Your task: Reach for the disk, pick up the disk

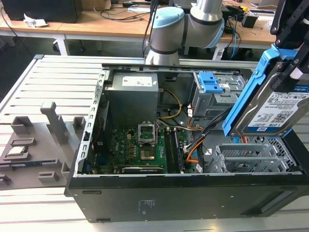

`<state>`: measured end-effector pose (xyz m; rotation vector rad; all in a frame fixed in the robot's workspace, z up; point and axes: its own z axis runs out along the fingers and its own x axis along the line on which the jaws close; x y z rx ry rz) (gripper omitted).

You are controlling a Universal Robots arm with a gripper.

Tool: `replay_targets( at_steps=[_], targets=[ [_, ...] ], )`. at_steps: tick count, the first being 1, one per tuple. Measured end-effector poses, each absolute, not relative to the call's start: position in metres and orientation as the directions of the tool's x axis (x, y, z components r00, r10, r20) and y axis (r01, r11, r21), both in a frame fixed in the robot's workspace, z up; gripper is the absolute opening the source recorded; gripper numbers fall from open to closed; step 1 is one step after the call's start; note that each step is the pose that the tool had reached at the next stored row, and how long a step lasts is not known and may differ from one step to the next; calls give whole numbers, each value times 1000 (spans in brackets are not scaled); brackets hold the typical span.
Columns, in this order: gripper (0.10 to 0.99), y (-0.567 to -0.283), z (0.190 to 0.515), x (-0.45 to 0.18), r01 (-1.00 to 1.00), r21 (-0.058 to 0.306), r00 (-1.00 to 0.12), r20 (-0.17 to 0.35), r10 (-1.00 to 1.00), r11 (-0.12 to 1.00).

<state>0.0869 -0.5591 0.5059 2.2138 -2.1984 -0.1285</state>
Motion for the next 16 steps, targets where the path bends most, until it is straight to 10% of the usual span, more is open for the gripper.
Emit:
replay_targets(
  at_steps=[16],
  targets=[
    [369,-559,491,95,-997,82,5,-45,-999,-9]
  ],
)
